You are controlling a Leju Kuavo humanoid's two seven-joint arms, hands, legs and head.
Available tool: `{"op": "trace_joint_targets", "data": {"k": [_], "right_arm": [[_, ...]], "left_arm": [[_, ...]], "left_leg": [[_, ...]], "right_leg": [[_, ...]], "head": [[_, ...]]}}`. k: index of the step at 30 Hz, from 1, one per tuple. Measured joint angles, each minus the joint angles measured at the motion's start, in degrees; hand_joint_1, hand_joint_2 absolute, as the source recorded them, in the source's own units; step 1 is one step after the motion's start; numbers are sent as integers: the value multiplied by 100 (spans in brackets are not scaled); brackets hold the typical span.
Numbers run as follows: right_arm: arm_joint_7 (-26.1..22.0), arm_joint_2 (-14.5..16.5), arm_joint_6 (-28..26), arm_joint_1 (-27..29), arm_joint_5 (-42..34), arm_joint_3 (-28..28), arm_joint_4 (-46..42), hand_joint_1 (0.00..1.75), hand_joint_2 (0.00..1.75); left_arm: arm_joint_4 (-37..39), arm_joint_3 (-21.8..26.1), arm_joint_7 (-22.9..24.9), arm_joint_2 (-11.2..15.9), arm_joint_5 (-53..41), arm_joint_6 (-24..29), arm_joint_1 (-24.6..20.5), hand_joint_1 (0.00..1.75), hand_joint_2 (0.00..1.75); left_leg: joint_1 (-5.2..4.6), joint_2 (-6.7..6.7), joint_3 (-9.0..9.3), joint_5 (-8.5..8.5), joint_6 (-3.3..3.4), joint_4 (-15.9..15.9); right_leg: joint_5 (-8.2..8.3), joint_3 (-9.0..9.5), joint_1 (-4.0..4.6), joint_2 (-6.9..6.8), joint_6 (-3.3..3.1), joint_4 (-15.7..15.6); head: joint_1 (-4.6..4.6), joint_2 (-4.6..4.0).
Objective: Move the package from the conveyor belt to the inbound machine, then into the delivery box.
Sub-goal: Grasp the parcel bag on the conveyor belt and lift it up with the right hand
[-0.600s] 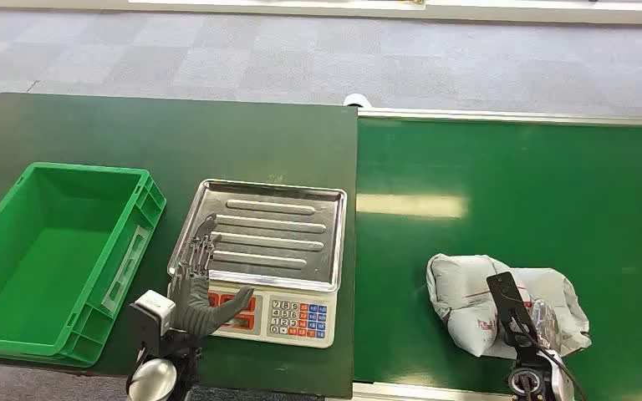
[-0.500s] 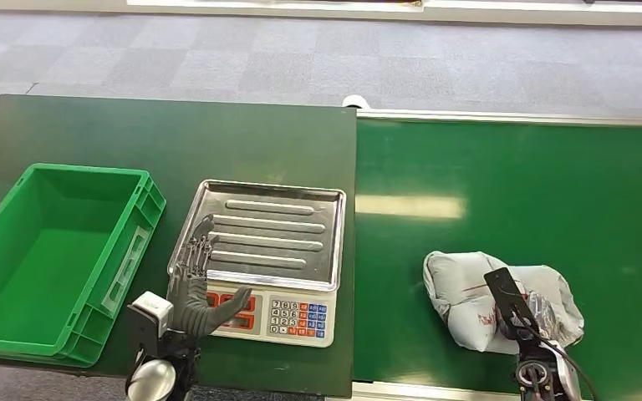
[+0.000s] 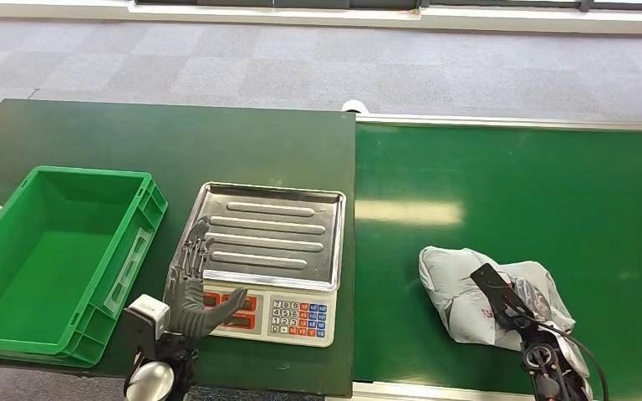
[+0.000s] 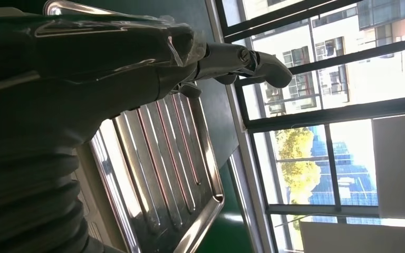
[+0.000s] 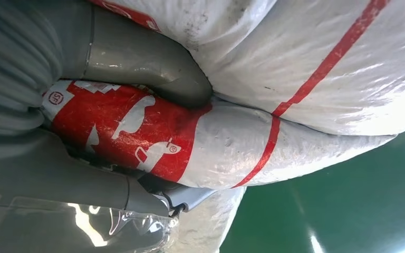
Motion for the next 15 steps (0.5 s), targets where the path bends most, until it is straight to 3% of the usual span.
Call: {"op": "trace_joint_targets", "data": {"k": [5,9,15], "right_arm": [[-216,-378,-60,-67,-570,374,32,175,175],[-230,-858,-111,-139,-1061,586,-220,175,175],[-286,-1412,-455,-627,-1357,767,-787,175,175]], "left_arm": [[32,-61,-97,45,130,164,15,0,175],[30,-67,-121,96,184,234,79,0,175],[22,-50,-223,192,287,386,202,0,175]], "left_leg": [[-7,-4,2,-6,11,0],[-30,-28,-52,14,33,1],[-38,-37,-125,24,38,3]], "right_leg": [[-2,25,-6,-2,15,-8],[6,-12,-28,-21,32,-4],[17,-84,-37,-26,42,0]], "head": [[-1,0],[-3,0],[-3,0]]}}
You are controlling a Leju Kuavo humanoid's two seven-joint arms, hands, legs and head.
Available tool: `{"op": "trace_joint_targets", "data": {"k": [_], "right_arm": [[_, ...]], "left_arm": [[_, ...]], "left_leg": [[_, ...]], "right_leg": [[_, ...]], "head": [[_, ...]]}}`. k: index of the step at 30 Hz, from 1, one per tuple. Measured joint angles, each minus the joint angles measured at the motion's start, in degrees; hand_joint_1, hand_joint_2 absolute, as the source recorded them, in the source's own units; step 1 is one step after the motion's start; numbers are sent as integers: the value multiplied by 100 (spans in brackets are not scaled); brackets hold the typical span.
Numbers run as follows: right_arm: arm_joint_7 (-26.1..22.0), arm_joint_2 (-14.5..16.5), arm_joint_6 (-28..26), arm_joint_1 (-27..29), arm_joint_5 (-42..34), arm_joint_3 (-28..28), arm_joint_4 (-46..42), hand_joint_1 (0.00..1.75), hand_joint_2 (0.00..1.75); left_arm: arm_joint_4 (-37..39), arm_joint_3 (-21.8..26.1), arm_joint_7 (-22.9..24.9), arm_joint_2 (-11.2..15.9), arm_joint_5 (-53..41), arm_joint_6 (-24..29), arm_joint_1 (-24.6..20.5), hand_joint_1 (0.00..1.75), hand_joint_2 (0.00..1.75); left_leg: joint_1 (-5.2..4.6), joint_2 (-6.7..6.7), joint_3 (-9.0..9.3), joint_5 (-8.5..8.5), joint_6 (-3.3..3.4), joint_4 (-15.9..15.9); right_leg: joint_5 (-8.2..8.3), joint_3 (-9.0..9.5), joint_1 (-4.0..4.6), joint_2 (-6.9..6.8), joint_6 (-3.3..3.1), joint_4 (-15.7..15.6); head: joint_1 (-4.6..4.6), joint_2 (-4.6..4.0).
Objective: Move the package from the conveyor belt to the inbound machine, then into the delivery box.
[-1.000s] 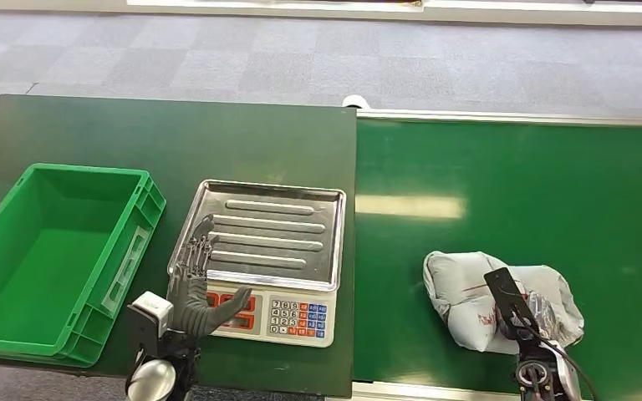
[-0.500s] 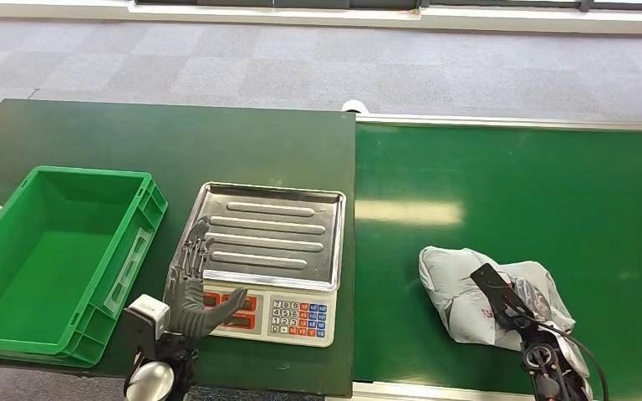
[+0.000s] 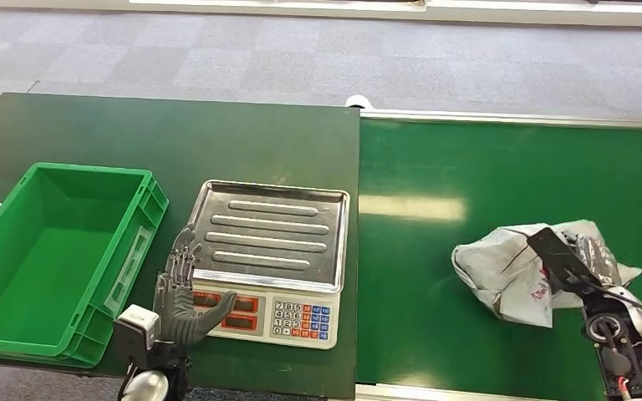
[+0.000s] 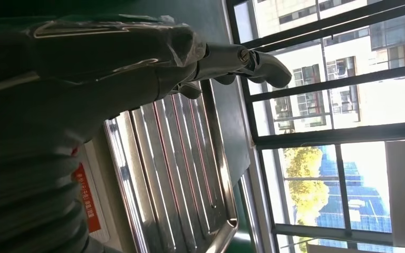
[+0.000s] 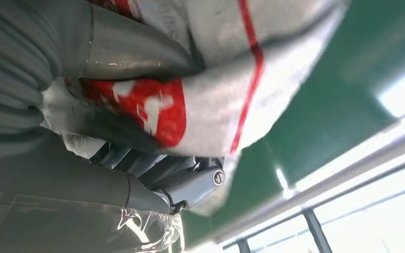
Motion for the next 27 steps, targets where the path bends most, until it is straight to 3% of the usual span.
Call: {"op": "trace_joint_targets", "data": {"k": [6,11,19,24,27], "right_arm": [[-47,-105,-674,-714,-38,24,-867,175,175],[-60,-105,-828,-1077,20,22,-1328,175,175],[-552,20,-1317,-1515,77,76,-1811,175,175],[-661,340,-1524,-1716,995,680,-2243,175,175],[-661,557,-1387,-1813,1361,1249,-2446,175,175]], "left_arm": [[-12,61,-114,60,76,-16,78,0,175],[-12,63,-135,61,83,-45,84,0,175],[31,61,-165,59,82,-110,-20,0,175],[60,40,-176,50,79,-105,-110,0,175],[96,20,-176,44,67,-58,-187,0,175]], "left_leg": [[3,-2,-21,3,1,1],[3,-3,-27,2,1,0],[0,-4,-33,3,2,0],[6,2,-29,5,-1,-1],[8,2,-31,7,-4,-2]], "right_leg": [[-2,-29,2,0,0,2],[-4,-31,2,-5,1,1],[-3,-32,1,-7,1,3],[-3,-35,7,-3,0,6],[-4,-37,9,-3,0,8]], "head": [[-1,0],[0,0],[-1,0],[-2,0],[0,0]]}}
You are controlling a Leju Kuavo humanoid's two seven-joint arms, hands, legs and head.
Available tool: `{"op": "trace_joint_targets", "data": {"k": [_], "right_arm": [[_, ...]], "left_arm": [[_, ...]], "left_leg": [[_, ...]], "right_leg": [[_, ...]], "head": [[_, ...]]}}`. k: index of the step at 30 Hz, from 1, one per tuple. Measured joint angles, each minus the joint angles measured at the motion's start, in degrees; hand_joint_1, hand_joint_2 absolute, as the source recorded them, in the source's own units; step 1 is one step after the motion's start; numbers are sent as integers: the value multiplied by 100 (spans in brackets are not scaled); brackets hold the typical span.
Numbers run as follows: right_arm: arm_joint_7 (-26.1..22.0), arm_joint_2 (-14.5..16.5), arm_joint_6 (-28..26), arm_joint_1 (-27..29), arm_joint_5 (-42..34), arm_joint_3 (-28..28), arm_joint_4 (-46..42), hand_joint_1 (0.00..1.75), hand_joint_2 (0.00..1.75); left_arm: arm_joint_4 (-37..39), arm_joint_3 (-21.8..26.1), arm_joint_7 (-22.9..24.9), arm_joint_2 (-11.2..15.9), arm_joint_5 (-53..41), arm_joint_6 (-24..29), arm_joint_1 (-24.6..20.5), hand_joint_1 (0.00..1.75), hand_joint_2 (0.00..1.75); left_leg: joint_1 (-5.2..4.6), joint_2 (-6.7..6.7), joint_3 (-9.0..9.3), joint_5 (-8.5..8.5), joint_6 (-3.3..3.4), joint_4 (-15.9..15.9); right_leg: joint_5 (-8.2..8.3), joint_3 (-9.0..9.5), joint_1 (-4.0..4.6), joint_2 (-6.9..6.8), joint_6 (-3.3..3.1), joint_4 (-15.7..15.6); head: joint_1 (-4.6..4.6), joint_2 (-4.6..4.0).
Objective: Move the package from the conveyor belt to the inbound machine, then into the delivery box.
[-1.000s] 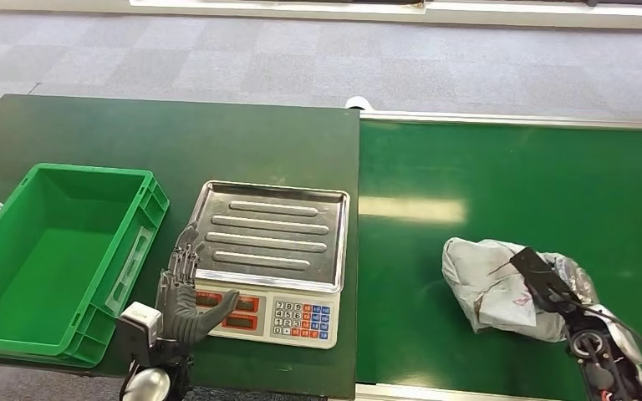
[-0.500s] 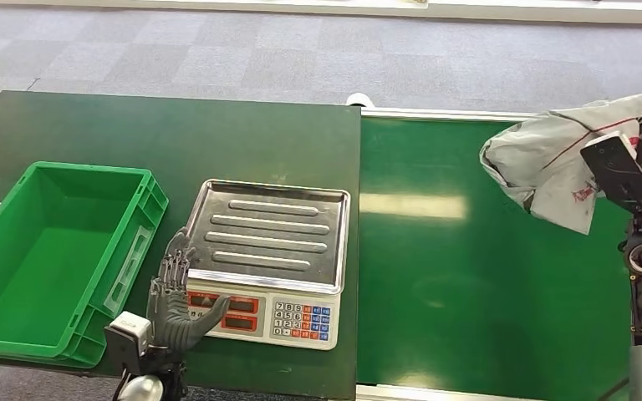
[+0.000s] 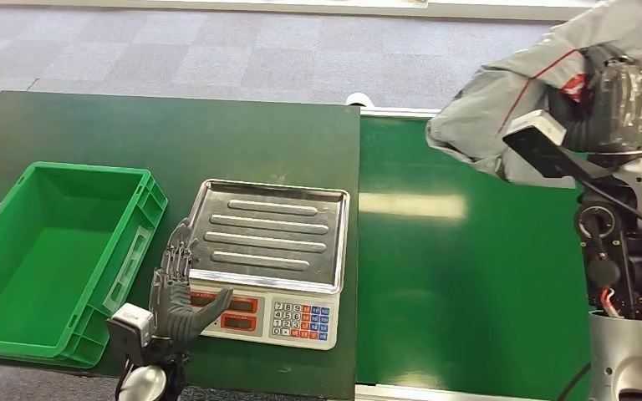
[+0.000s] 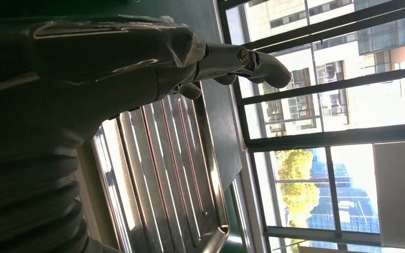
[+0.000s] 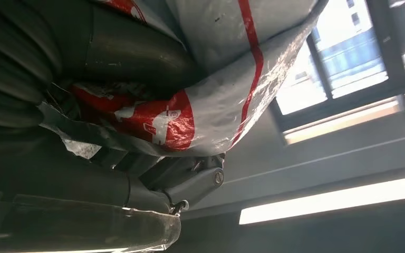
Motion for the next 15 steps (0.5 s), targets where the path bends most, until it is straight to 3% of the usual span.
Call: {"op": "trace_joint_targets", "data": {"k": [8,15], "right_arm": [[-273,409,170,-182,337,1807,23,175,175],[-315,481,101,-272,250,2400,153,175,175]], "left_arm": [[108,-93,0,-92,9,55,-173,0,175],[150,-91,1,-139,11,64,-200,0,175]], "left_leg": [[-1,-5,-5,1,-1,2],[-2,-8,-12,1,-1,2]], "right_leg": [[0,-4,-1,-6,0,-1],[0,-10,-3,-8,0,-1]], "head": [[1,0],[1,0]]}}
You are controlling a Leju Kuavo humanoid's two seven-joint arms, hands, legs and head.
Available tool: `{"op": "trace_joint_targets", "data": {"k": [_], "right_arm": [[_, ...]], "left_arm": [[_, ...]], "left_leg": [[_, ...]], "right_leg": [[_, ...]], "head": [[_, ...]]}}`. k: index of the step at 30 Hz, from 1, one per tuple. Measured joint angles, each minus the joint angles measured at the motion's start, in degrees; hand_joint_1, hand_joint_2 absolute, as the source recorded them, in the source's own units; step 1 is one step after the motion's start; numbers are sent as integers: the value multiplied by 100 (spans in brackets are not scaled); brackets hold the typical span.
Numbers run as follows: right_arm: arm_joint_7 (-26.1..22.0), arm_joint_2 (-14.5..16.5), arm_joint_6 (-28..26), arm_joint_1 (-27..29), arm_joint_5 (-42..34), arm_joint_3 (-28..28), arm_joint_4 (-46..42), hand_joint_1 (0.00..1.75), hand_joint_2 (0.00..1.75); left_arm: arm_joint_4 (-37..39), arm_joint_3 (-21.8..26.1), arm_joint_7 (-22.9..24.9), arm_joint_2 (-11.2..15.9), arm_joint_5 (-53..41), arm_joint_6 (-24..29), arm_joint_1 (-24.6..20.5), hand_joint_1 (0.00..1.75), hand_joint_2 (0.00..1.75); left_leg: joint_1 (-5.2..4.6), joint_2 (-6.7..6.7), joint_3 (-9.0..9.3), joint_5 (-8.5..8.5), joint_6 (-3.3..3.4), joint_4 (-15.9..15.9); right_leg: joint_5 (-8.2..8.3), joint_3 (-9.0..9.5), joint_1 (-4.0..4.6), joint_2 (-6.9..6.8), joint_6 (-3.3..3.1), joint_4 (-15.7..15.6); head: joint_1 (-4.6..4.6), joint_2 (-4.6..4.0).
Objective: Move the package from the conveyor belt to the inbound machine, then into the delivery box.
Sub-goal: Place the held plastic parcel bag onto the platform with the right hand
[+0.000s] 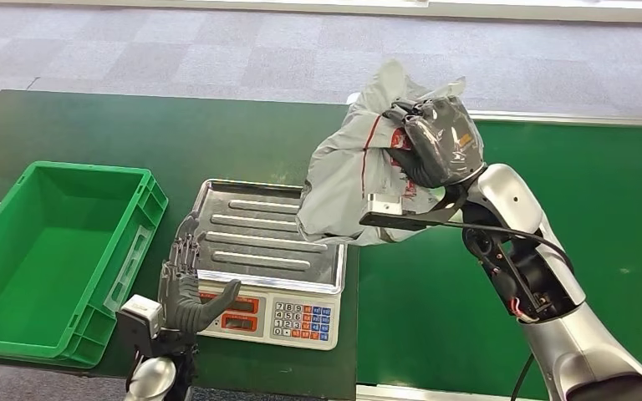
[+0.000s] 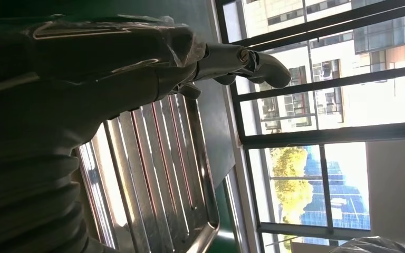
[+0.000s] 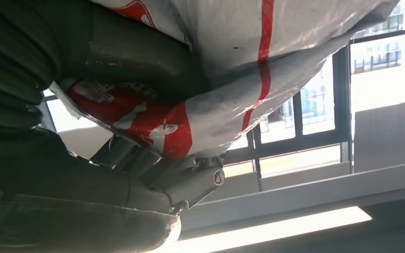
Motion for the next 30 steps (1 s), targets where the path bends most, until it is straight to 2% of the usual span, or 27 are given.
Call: {"op": "trace_joint_targets", "data": {"k": [5,12,19,25,30], "right_arm": [[-153,133,-31,-66,181,406,266,175,175],[-117,738,-156,-260,149,1042,1679,175,175],[-726,1090,85,-554,-354,1028,3311,175,175],[-760,1137,84,-595,-352,1023,3553,175,175],[-584,1394,-89,-876,72,1069,4295,175,175]], "left_arm": [[35,26,51,-44,140,166,-31,0,175],[48,158,91,-134,419,538,-49,0,175],[134,191,71,-186,609,560,-168,0,175],[161,195,63,-196,632,560,-198,0,175],[324,186,50,-223,811,659,-337,0,175]], "left_leg": [[2,8,2,0,-1,-1],[6,4,0,4,-5,-1],[1,-1,-3,6,-3,2],[1,0,-3,6,-4,2],[3,1,-3,6,-4,2]], "right_leg": [[1,-2,2,5,-1,1],[1,-3,7,2,-1,3],[2,-3,1,0,0,1],[2,-5,0,0,-1,1],[2,-7,3,2,-1,1]], "head": [[-1,0],[-1,0],[1,0],[0,0],[1,0]]}}
